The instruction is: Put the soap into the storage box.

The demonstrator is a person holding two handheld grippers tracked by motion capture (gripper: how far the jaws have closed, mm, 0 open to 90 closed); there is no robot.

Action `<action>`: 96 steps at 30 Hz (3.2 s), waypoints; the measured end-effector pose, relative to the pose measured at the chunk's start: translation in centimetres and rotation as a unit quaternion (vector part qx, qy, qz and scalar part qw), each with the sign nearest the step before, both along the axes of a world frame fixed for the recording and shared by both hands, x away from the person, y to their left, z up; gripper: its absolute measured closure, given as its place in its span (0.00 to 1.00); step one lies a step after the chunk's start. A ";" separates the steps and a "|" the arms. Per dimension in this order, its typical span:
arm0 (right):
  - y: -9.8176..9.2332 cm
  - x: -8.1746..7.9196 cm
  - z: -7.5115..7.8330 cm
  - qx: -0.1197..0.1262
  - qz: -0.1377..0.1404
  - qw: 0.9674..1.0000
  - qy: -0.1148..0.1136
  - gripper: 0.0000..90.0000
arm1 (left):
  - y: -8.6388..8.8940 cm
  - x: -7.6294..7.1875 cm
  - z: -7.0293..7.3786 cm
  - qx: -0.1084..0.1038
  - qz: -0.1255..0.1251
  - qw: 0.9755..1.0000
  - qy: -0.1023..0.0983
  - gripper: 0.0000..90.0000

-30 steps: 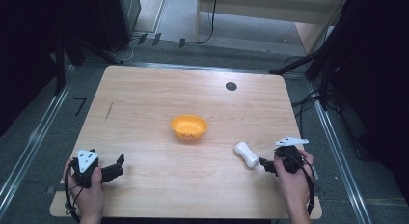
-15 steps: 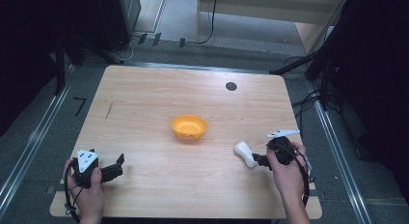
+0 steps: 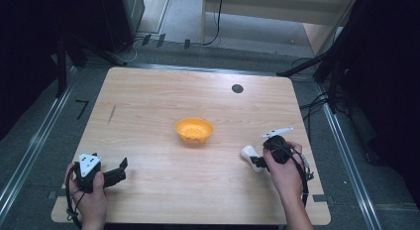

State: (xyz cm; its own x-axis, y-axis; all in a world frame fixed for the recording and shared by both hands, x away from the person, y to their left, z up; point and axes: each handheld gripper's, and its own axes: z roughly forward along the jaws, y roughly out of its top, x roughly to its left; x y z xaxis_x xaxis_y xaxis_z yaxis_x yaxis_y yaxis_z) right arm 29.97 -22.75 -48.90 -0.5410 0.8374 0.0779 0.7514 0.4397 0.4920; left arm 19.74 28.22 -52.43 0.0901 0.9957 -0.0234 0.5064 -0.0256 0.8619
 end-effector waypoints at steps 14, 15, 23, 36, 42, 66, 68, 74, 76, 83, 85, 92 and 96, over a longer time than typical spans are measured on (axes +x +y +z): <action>1.1 0.9 -0.9 -0.013 0.003 1.000 0.025 0.40 | 0.0 0.0 0.0 -0.001 0.001 1.000 0.001 0.00; 1.1 0.9 -0.9 -0.013 0.003 1.000 0.025 0.40 | 0.0 0.0 0.0 -0.001 0.001 1.000 0.001 0.00; 1.5 1.3 -1.3 -0.012 0.008 0.999 0.037 0.43 | 0.0 0.1 0.0 -0.003 0.002 1.000 0.001 0.00; 2.0 1.6 -2.3 -0.022 0.005 0.998 0.053 0.52 | 0.1 0.1 0.0 -0.004 0.002 1.000 0.000 0.00; 2.5 1.3 -2.4 -0.048 0.005 0.998 0.037 0.53 | 0.1 0.0 0.0 -0.003 0.002 1.000 0.000 0.00; 1.8 0.6 -2.8 -0.026 0.023 0.999 0.001 0.56 | 0.0 0.0 0.0 -0.001 0.000 1.000 0.001 0.00; 1.7 0.6 -2.8 -0.023 0.029 0.999 -0.003 0.56 | 0.0 0.0 0.0 -0.001 0.000 1.000 0.001 0.00; 1.7 0.6 -2.8 -0.027 0.047 0.999 -0.006 0.56 | 0.1 0.0 0.0 -0.003 0.002 1.000 0.000 0.00; 1.8 0.6 -2.7 -0.040 0.058 0.997 -0.017 0.56 | 0.1 0.0 0.0 -0.004 0.002 1.000 -0.001 0.00; 1.9 0.9 -2.4 -0.035 0.069 0.997 -0.022 0.56 | 0.1 0.1 0.0 -0.005 0.002 1.000 0.000 0.00; 1.9 1.1 -2.2 -0.036 0.076 0.996 -0.026 0.56 | 0.1 0.1 0.0 -0.005 0.002 1.000 0.000 0.00; 2.5 1.3 -1.0 -0.049 0.094 0.994 -0.038 0.56 | 0.1 0.1 0.0 -0.006 0.003 1.000 0.000 0.00; 2.9 1.6 -0.4 -0.051 0.111 0.991 -0.045 0.56 | 0.1 0.1 0.0 -0.007 0.003 1.000 0.000 0.00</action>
